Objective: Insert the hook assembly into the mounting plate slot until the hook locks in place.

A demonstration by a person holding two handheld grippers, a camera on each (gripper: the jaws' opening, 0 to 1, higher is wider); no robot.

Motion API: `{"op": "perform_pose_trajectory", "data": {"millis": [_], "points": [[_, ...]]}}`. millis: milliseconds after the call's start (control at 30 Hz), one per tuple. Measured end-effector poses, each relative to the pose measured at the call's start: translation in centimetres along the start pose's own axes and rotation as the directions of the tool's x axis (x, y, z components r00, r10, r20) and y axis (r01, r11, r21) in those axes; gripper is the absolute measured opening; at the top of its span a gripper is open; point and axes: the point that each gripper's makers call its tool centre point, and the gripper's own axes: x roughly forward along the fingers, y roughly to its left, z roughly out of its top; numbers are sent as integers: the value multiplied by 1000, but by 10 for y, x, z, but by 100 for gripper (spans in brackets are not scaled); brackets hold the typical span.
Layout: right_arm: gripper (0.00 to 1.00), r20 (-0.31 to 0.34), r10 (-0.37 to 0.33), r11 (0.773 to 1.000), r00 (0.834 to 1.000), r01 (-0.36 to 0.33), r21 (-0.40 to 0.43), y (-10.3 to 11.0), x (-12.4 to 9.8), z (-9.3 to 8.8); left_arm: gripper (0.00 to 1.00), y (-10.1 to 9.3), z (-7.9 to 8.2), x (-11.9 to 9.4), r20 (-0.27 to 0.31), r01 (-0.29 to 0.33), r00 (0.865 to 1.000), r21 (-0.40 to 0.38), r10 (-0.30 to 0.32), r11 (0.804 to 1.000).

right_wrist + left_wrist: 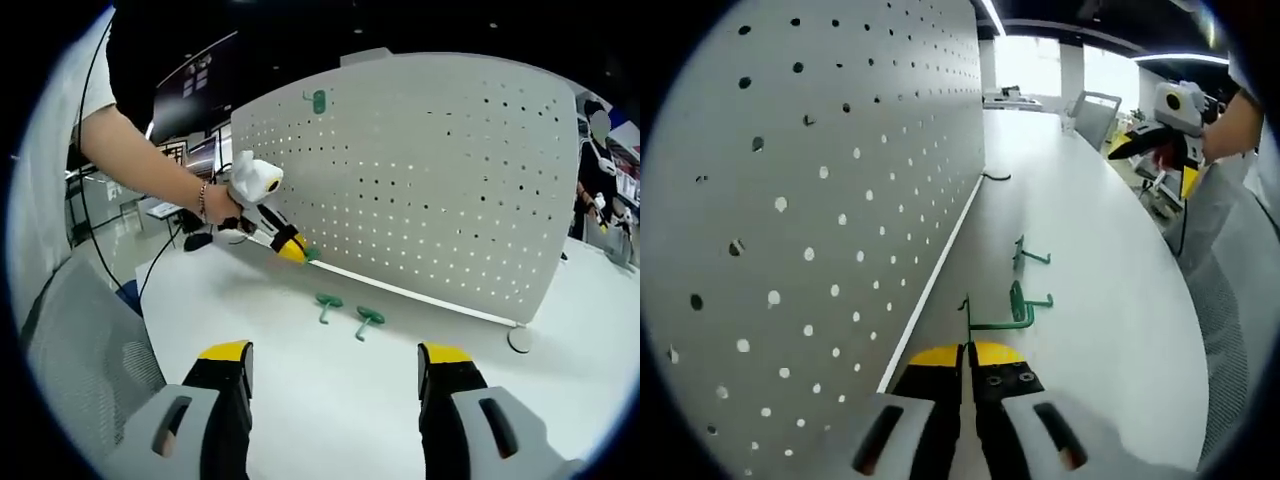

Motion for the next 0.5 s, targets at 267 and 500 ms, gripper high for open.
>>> {"op": "perform_pose_trajectory", "data": {"millis": [267, 500], "points": [[64, 11, -2, 1000, 1000, 2, 1, -1, 0, 3, 2, 0, 4, -11, 49, -25, 998, -45, 27, 999], [64, 14, -1, 1000, 1000, 1, -2, 0, 0, 5, 2, -2, 7, -20, 92, -45, 994, -91, 53, 995]]}}
